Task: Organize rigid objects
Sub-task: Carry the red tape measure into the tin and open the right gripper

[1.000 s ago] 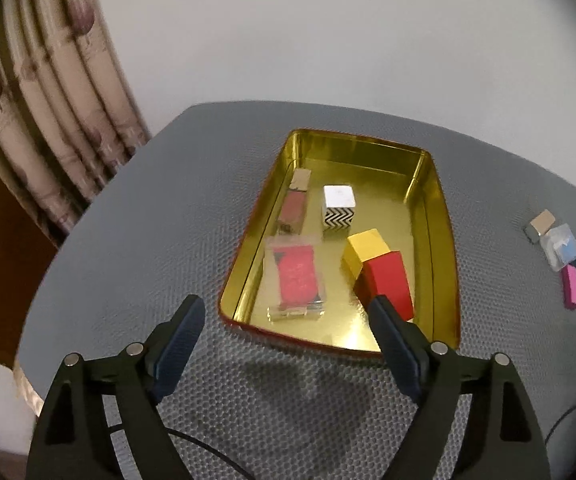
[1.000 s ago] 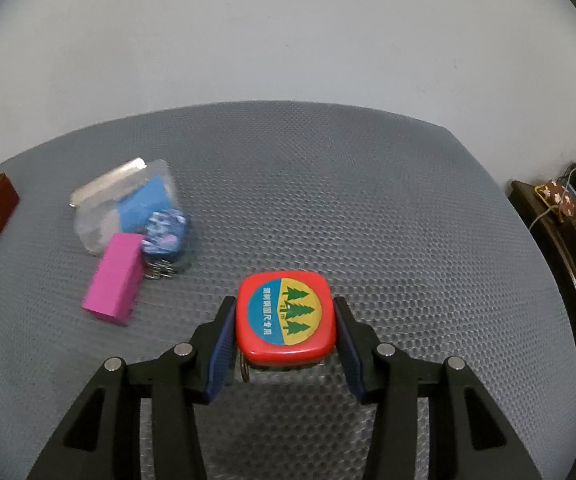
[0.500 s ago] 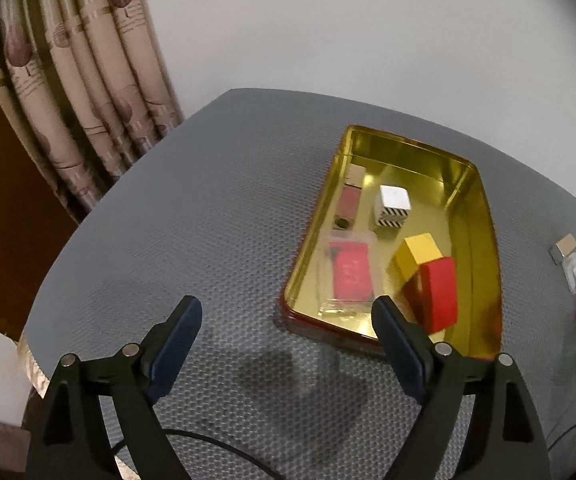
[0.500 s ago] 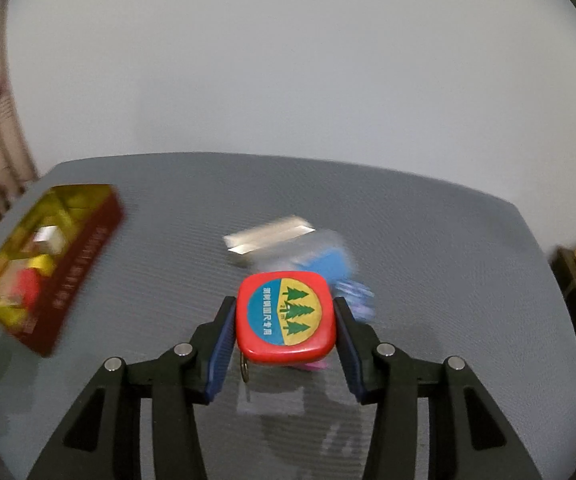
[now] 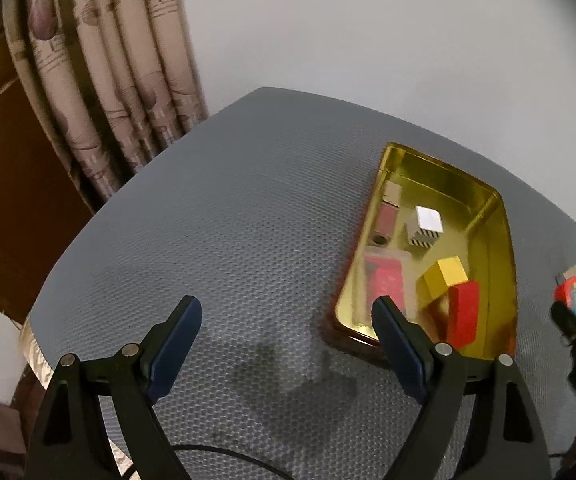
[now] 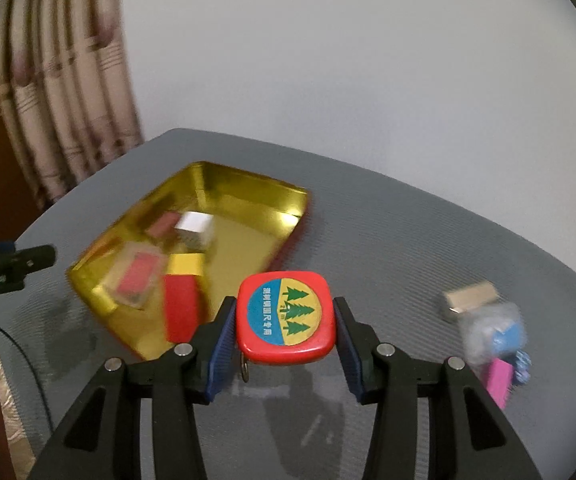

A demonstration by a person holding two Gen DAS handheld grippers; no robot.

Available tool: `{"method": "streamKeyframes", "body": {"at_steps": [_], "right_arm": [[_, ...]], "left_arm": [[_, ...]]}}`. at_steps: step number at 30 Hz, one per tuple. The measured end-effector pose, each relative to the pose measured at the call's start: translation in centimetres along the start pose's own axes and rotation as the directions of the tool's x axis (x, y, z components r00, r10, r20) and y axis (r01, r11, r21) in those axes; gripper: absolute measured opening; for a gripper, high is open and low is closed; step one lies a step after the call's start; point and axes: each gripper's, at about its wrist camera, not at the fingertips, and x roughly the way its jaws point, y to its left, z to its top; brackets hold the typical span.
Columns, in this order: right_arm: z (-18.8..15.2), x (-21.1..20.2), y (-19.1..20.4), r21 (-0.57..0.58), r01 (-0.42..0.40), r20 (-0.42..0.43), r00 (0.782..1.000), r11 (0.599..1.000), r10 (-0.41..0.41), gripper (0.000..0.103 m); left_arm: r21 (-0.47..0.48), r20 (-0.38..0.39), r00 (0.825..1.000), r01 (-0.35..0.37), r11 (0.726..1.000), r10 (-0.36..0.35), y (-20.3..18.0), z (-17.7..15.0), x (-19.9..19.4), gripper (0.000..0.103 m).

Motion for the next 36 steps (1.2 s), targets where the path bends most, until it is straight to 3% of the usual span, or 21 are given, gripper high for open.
{"method": "streamKeyframes", "body": {"at_steps": [10,17,24,36], "right_arm": [[2.5,1.5,7.1,-0.096,-0.133,-0.031,0.991,0.986,0.131,0.047],[3.0,3.7,9.2,-0.085,-0.188,-0.090,0.979,0.978,0.181,0.047],[3.0,5.7,9.9,-0.103,-0.164,-0.123,0.981,0.981,0.151,0.047],[3.1,8.0,7.8,-0.097,-0.070,-0.143,0.988,0.993,0.056,0.048]], "left_arm": [[-0.121,-0.019,1.000,-0.002,0.993,0.000,3.2,0.6,0.4,0.085],[-0.127,-0.017,1.000,-0.011,0.992,0.009,3.5,0.6,0.4,0.085],[-0.104,-0.015,1.000,-0.024,0.994,0.022,3.0,0.5,0.5,0.085],[-0.083,-0.020,1.000,-0.024,0.996,0.022,2.6,0.4,0.5,0.085]]}}
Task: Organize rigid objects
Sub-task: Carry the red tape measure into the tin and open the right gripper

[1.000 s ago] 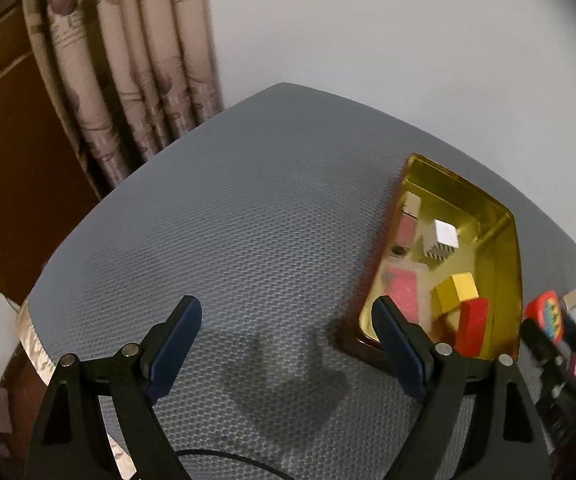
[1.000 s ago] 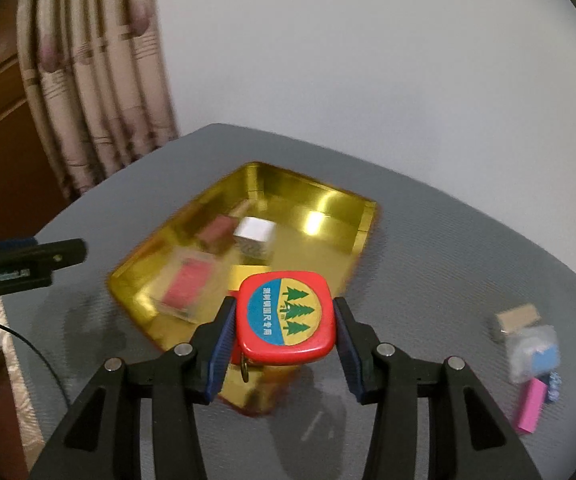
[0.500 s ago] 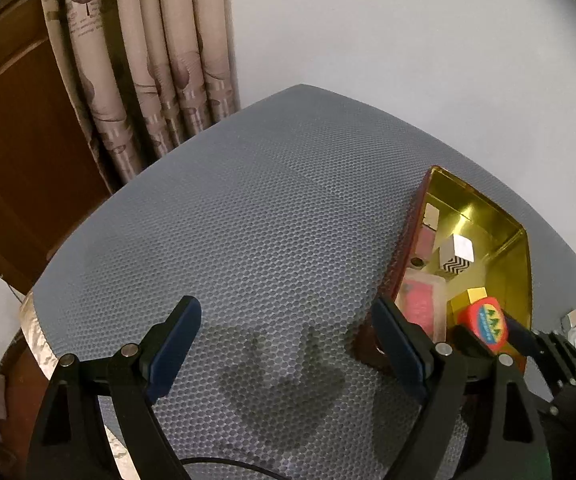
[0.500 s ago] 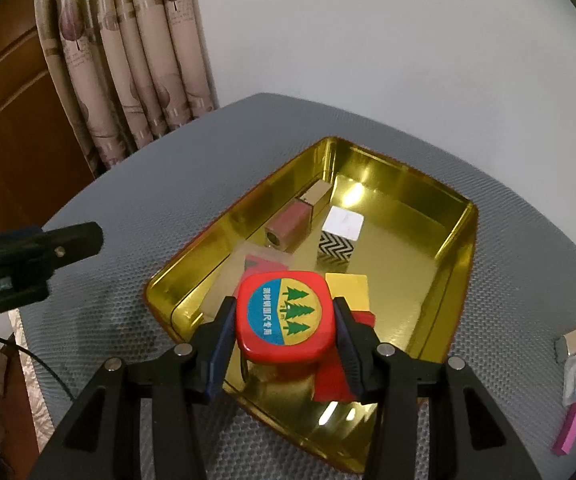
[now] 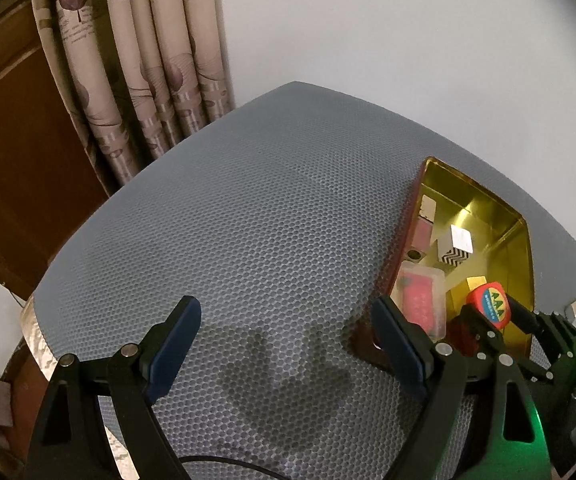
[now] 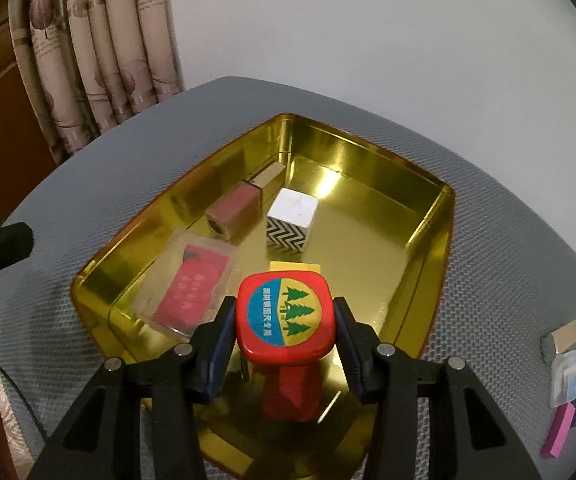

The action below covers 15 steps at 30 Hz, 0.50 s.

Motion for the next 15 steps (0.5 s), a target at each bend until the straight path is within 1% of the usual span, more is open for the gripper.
{"method": "streamKeyframes", "body": {"at_steps": [5,7,9,10,15], "right_arm": [[0.0,0.1,-0.2,0.001,0.028,0.004,1.000,1.000,-0.028,0.049],[0.0,-0.1,-0.3,0.004,0.031,0.007,0.999,1.000,-0.031,0.055],[0.1,-0.5,-0.3,0.010,0.039,0.018,0.999,0.999,-0.039,0.058],[0.1,-0.8,-0.4,0.011,0.036,0.024,0.999,0.999,-0.036,0.062],[0.4,-2.2,-0.3,0.006,0.053,0.045,0.998,0.999,-0.053,0.063]], "left_arm": [[0.007,0.003,1.000,0.000,1.000,0.000,-0.1,0.0,0.0,0.085],[0.009,0.002,1.000,-0.002,1.000,0.002,-0.1,-0.1,0.0,0.085],[0.013,0.000,1.000,-0.006,1.000,0.006,-0.2,-0.1,0.1,0.085],[0.016,0.000,1.000,-0.007,1.000,0.007,-0.3,-0.1,0.1,0.085],[0.029,0.011,1.000,-0.007,1.000,0.006,-0.6,-0.2,-0.1,0.085]]}}
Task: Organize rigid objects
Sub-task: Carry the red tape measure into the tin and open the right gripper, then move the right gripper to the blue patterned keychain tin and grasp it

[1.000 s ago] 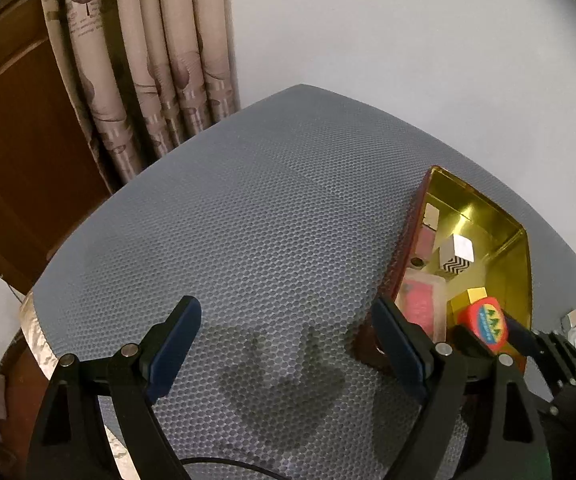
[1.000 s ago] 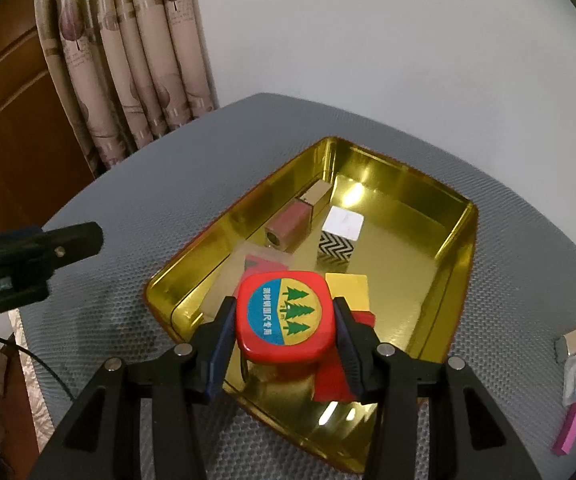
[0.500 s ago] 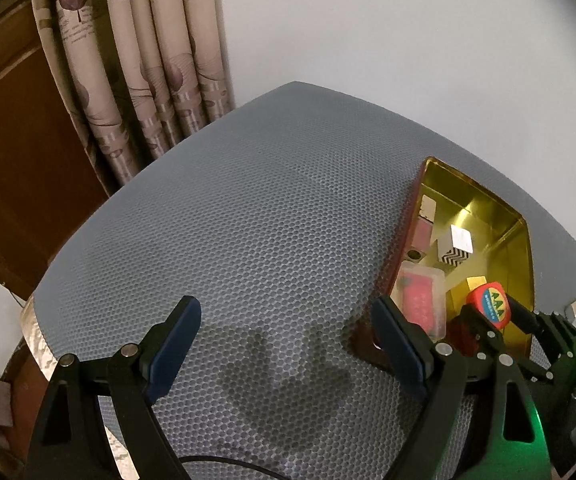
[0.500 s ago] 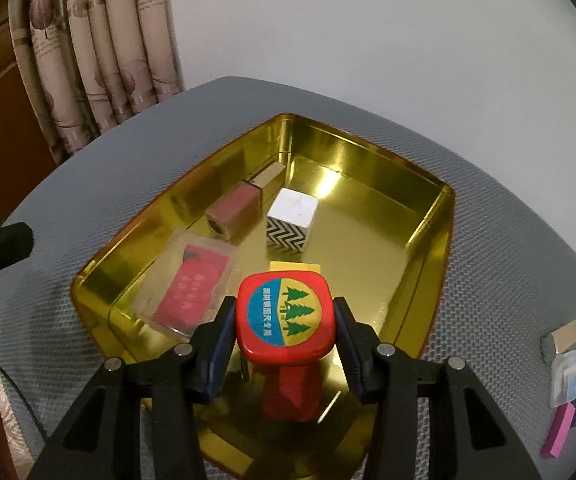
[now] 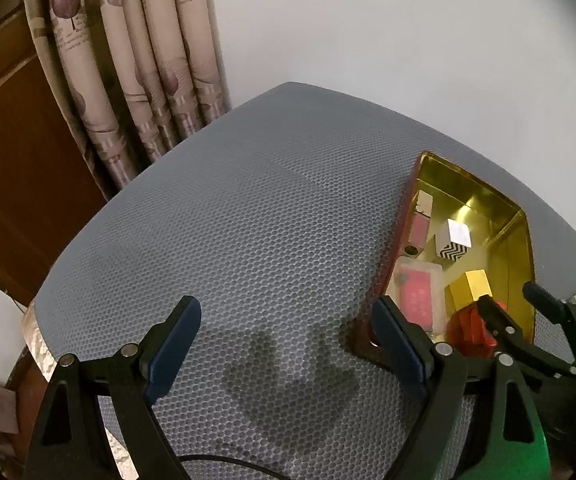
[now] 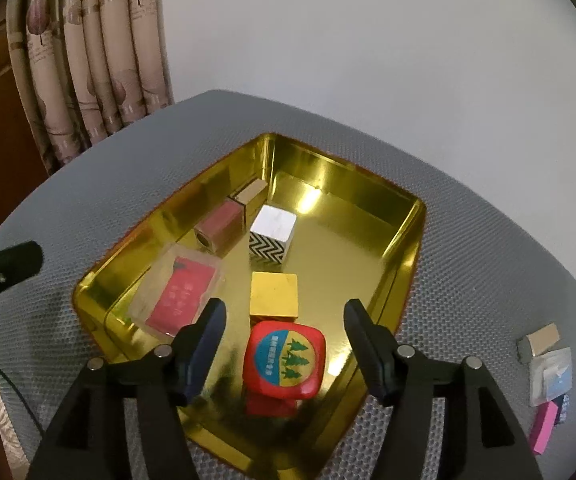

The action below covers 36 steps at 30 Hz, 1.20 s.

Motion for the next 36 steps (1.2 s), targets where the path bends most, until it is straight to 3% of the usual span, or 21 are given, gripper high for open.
{"method": "streamKeyframes", "body": {"at_steps": [9,19,36], "right_arm": [[-0.6,-3.4,-1.4,0.043,-0.017,0.047,0.999,0.999,0.015,0.063],[-2.8,-6.0,-5.3,0.090,0.050,0.070,0.996,0.995,-0.056,0.063],[-10.4,-7.3,-17.9,0.294,0.225,-0.014,0.973,0.929,-0.231,0.063]], "left_arm": [[0.039,0.015,1.000,0.002,0.999,-0.002,-1.1,-0.3,-0.3,0.085],[0.079,0.031,1.000,-0.002,0.997,0.000,-2.3,-0.7,-0.5,0.085],[0.162,0.063,0.998,-0.016,0.987,0.006,-4.5,-1.6,-1.0,0.087]]}}
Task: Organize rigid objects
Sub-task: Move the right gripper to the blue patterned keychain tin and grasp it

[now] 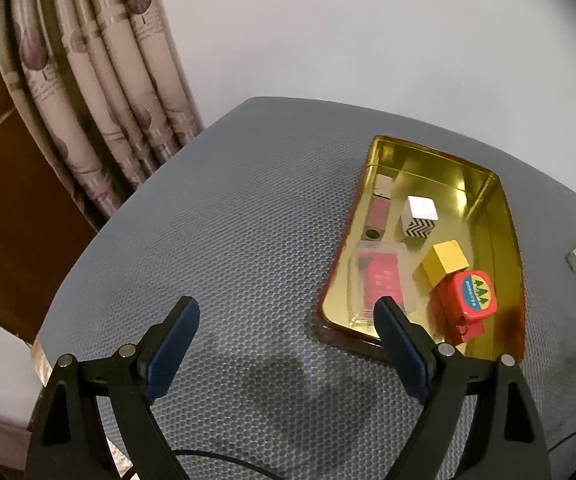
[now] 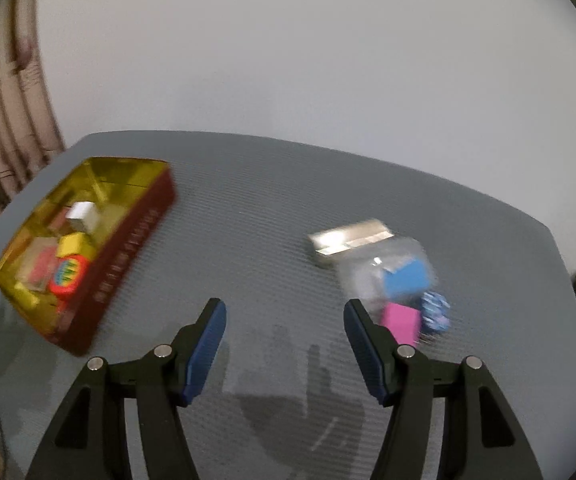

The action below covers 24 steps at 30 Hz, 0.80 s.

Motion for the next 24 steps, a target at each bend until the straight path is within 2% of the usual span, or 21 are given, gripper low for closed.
{"method": "streamKeyframes", "body": {"at_steps": [7,13,17,24], "right_arm": [[-2.3,0.4,-5.4,0.072,0.051,-0.022,0.999,0.996,-0.049,0.063],[-4.1,0.8,-8.9,0.111,0.084,-0.053,0.995,0.990,-0.079,0.063],[-4.8,1.2,-10.4,0.145,0.070,-0.068,0.996,0.987,-0.061,0.063],[-4.2,2.5,-11.8,0.156,0.096,-0.052,0.995,0.983,-0.089,0.063]], "left_arm": [[0.018,0.040,0.999,-0.008,1.000,0.008,-0.8,-0.1,-1.0,0.088],[0.043,0.045,0.999,-0.006,0.999,0.005,-1.5,-0.2,-1.0,0.089],[0.064,0.066,0.998,-0.012,0.998,0.008,-2.3,-0.4,-1.4,0.089],[0.105,0.057,0.998,0.016,0.994,-0.022,-4.2,-0.8,-1.8,0.090]]}}
